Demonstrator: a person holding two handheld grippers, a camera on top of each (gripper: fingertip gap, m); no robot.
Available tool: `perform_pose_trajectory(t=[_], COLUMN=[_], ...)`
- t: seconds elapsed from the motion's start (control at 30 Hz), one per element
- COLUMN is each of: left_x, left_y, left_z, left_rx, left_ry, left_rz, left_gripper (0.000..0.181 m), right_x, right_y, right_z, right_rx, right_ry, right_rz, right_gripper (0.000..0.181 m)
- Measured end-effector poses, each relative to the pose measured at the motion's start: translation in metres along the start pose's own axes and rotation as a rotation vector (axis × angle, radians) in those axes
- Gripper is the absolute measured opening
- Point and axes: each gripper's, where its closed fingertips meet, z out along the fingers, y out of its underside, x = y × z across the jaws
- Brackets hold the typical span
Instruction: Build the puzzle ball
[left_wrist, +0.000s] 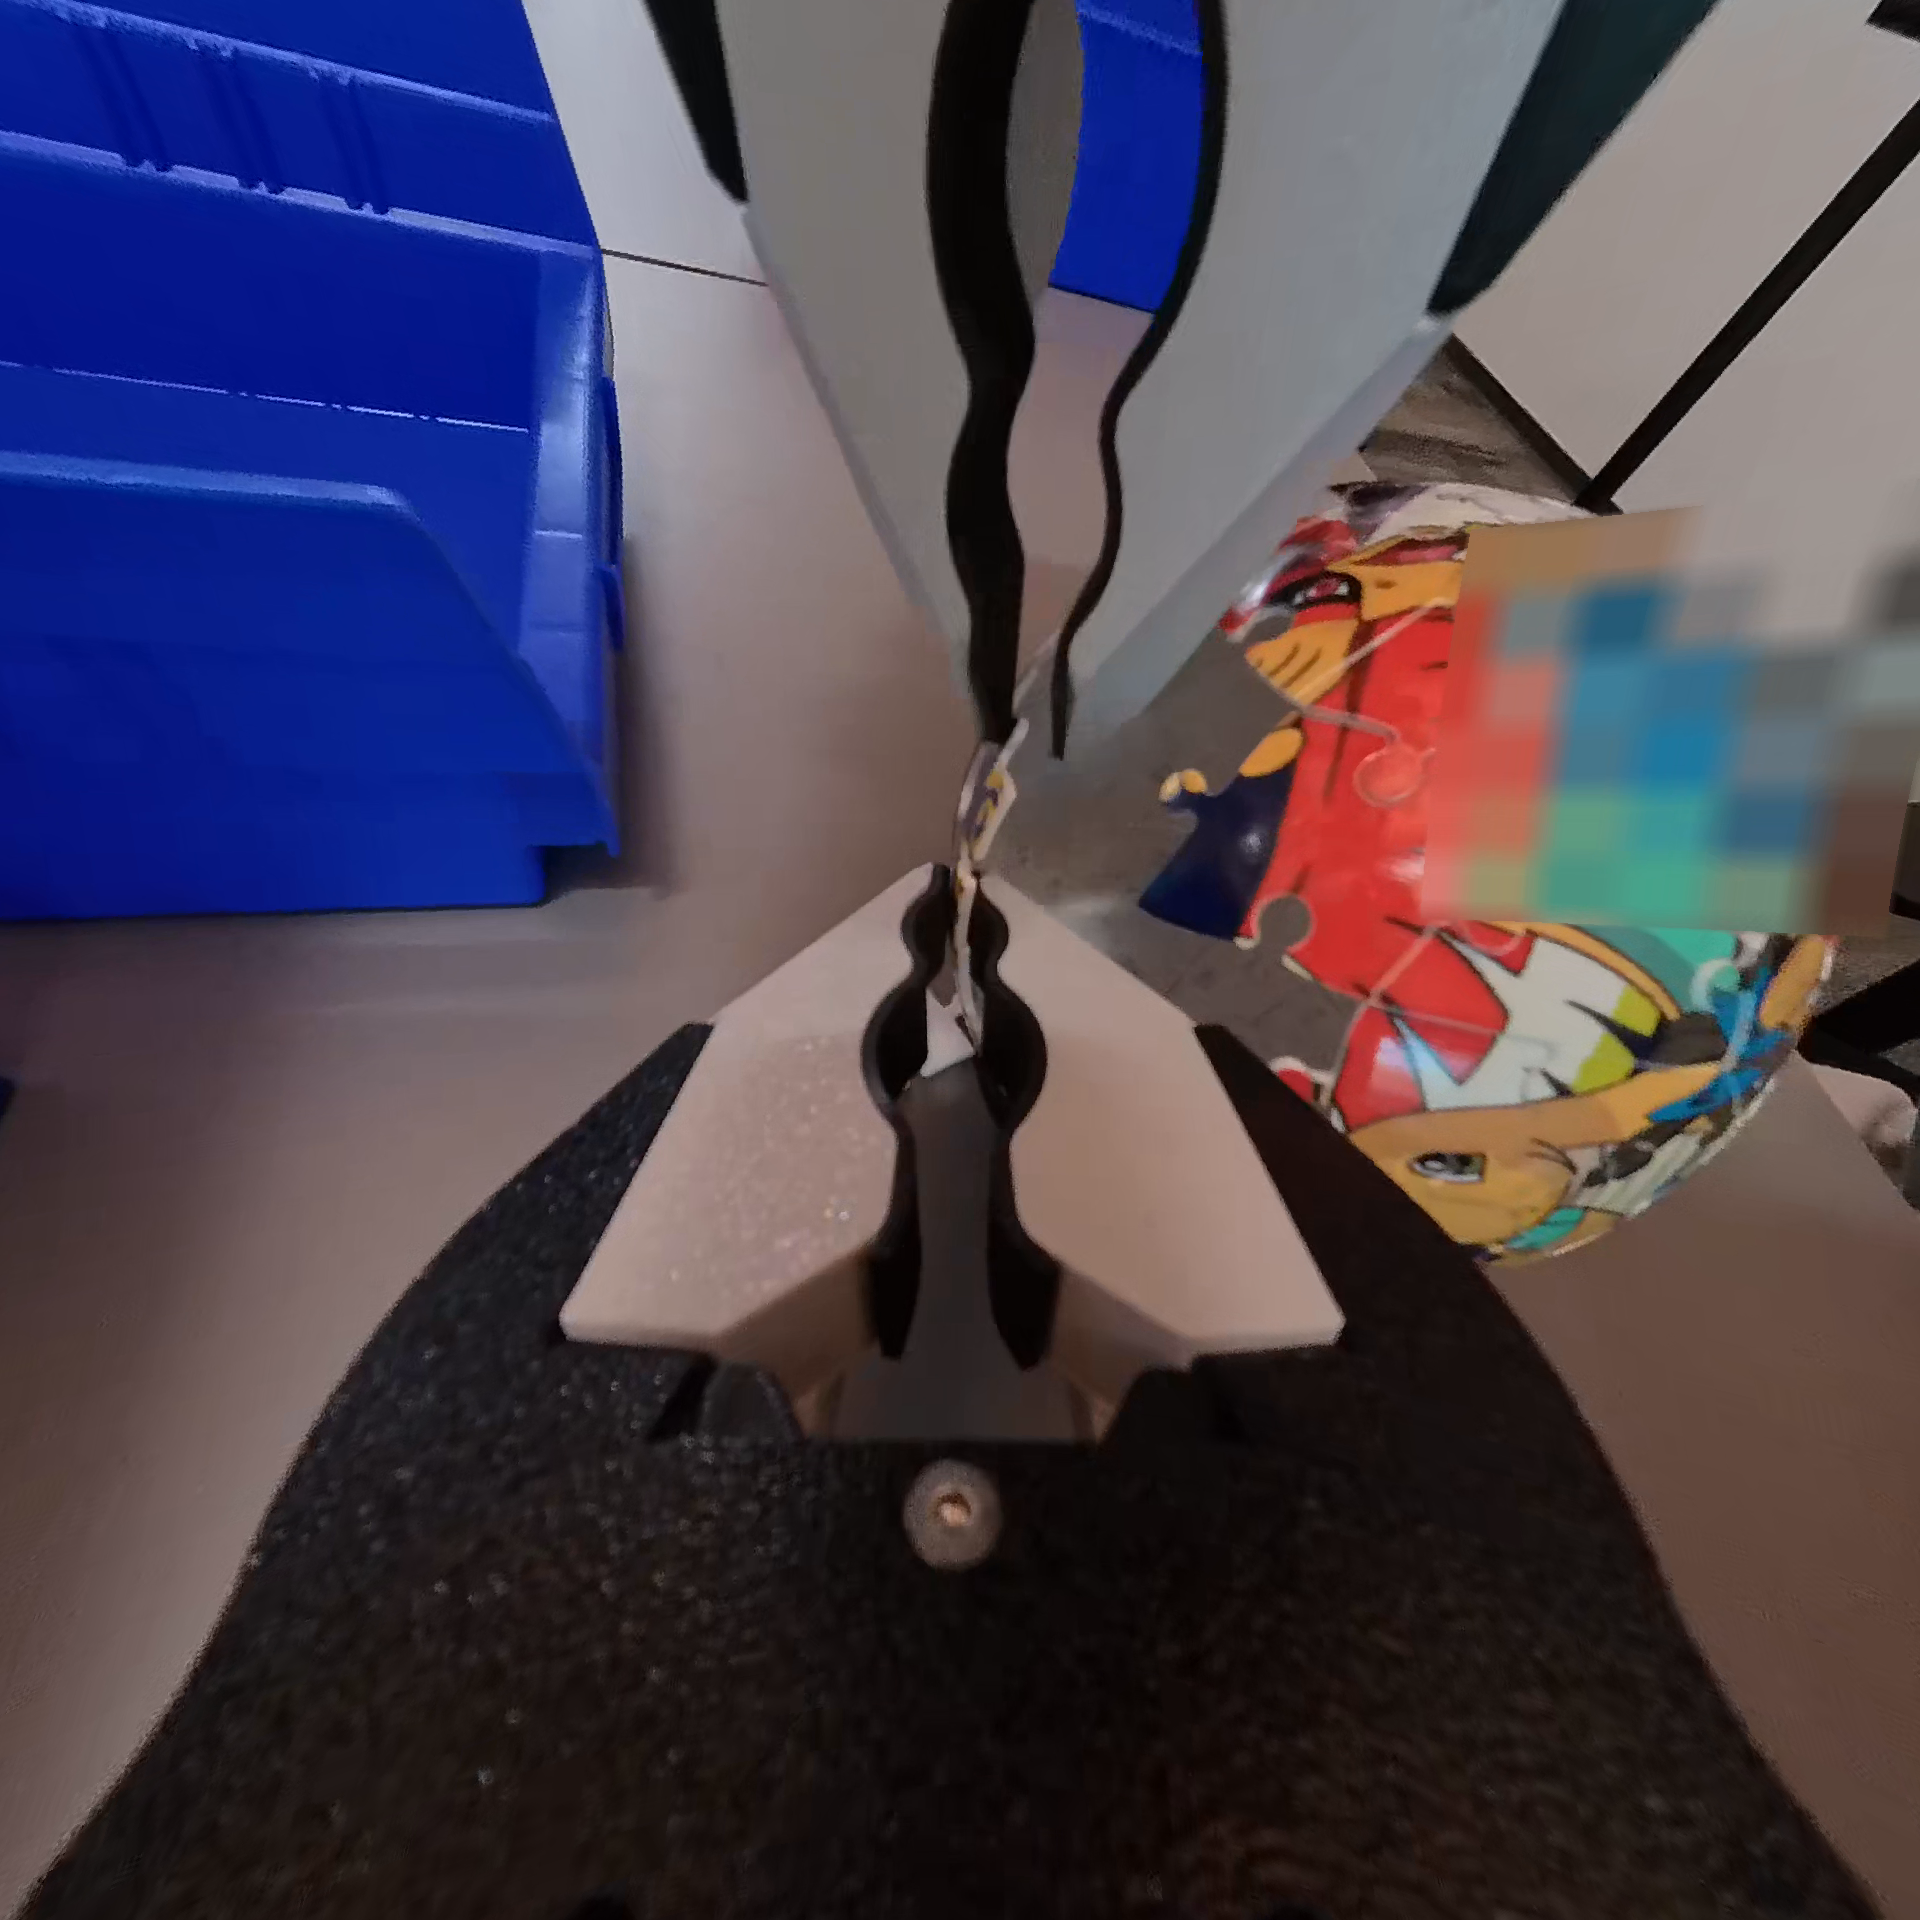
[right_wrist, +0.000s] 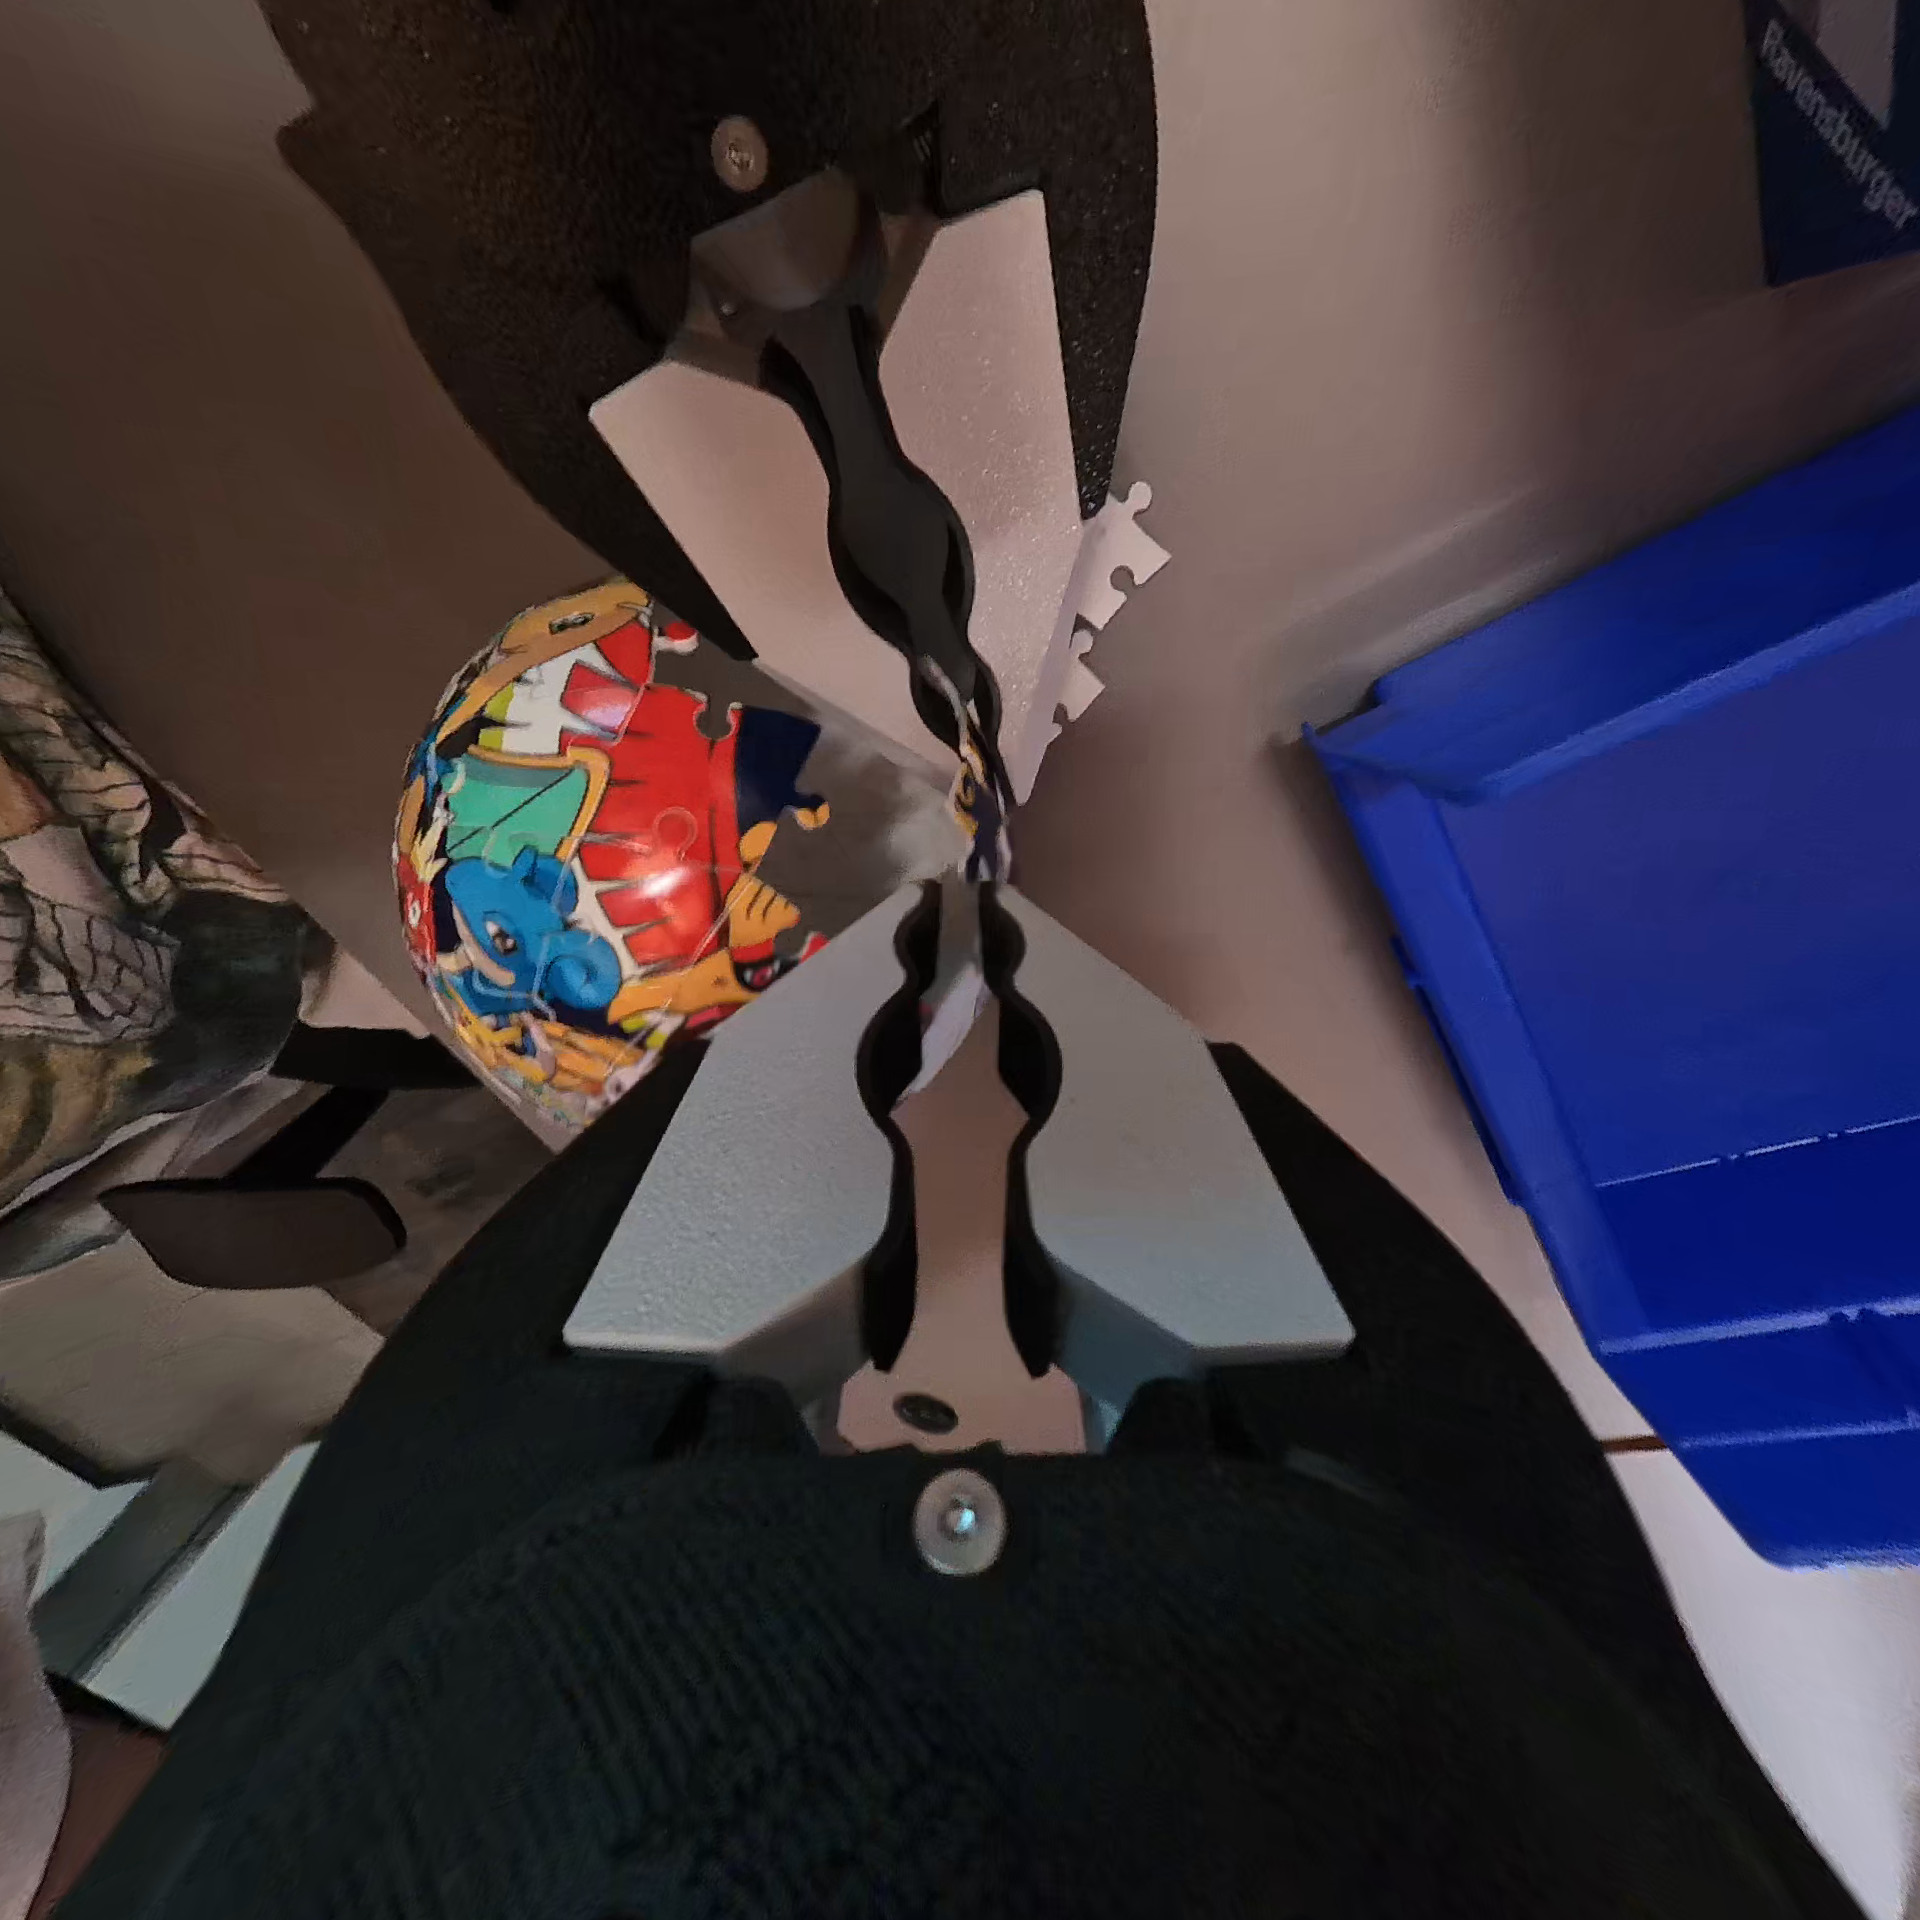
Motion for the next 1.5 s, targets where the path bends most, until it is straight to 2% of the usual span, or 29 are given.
perform_pose_trajectory(t=[0.37, 0.7, 0.8, 0.9, 1.33, 1.5], left_x=[-0.001, 0.000, -0.001, 0.003, 0.006, 0.005], left_y=[0.001, 0.001, -0.002, -0.012, -0.005, -0.006], left_z=[0.000, -0.001, -0.001, -0.003, 0.003, 0.004], left_rx=[-0.007, -0.020, 0.011, 0.081, 0.008, -0.007], left_ry=[-0.016, -0.008, 0.023, 0.066, 0.095, 0.056], left_rz=[-0.015, -0.017, -0.052, -0.070, 0.064, 0.103], left_gripper=[0.000, 0.000, 0.006, 0.004, 0.003, 0.002], right_x=[0.008, 0.010, 0.011, 0.011, 0.006, 0.005], right_y=[0.003, 0.003, 0.003, 0.002, 0.000, 0.002], right_z=[0.014, 0.014, 0.014, 0.013, 0.014, 0.013], right_rx=[-0.057, -0.049, -0.058, -0.058, -0.061, -0.065], right_ry=[-0.007, 0.070, 0.105, 0.122, 0.131, 0.122], right_rz=[0.005, -0.065, -0.081, -0.084, -0.104, -0.092], right_gripper=[0.006, 0.001, 0.001, 0.000, 0.000, 0.001])
